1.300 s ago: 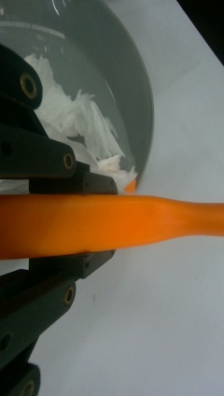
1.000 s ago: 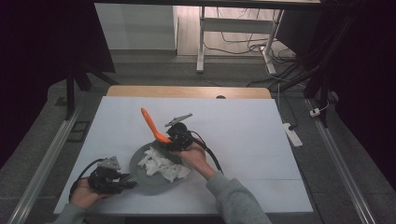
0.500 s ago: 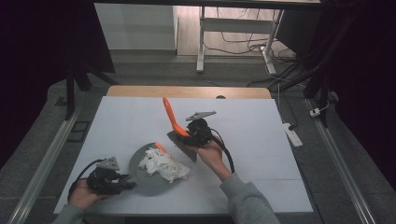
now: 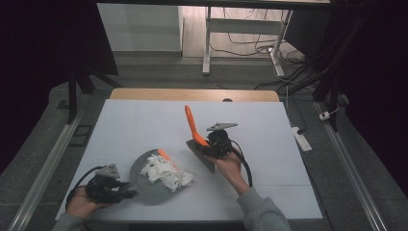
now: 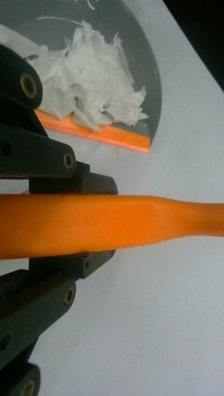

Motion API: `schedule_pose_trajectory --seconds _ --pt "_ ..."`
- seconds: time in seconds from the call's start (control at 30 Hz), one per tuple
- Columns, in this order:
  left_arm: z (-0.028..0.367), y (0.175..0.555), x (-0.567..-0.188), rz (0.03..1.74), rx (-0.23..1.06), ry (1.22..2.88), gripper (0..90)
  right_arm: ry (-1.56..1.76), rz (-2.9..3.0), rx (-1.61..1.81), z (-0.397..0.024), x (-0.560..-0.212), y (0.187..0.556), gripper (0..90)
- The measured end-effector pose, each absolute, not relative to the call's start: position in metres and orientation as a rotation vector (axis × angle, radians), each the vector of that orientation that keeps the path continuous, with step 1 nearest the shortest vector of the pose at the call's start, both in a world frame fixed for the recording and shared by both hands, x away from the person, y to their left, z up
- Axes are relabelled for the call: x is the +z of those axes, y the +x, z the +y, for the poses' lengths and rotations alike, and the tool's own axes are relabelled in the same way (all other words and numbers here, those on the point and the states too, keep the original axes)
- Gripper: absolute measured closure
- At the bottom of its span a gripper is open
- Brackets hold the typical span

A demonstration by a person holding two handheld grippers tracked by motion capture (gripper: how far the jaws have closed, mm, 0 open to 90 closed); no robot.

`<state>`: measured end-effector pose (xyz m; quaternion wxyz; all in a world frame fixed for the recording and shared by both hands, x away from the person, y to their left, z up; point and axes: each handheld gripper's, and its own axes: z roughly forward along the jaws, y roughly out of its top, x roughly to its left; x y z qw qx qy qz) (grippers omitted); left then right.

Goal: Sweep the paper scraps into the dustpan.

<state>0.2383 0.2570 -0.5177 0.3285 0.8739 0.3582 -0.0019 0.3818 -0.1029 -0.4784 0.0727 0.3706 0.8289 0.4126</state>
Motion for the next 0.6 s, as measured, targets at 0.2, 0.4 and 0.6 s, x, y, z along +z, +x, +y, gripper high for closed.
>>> schedule_pose_trajectory --seconds 0.2,0.4,0.6 --pt "0.254 0.237 -0.517 0.947 0.003 2.291 61.7 1.141 2.495 1.184 -0.106 -0.487 0.376 70.0" --pt "0.252 0.237 -0.517 0.944 0.007 2.293 61.7 1.130 2.503 1.172 -0.103 -0.489 0.371 70.1" --pt "0.250 0.237 -0.517 0.938 0.007 2.296 61.8 1.118 2.530 1.192 -0.094 -0.492 0.369 70.1"
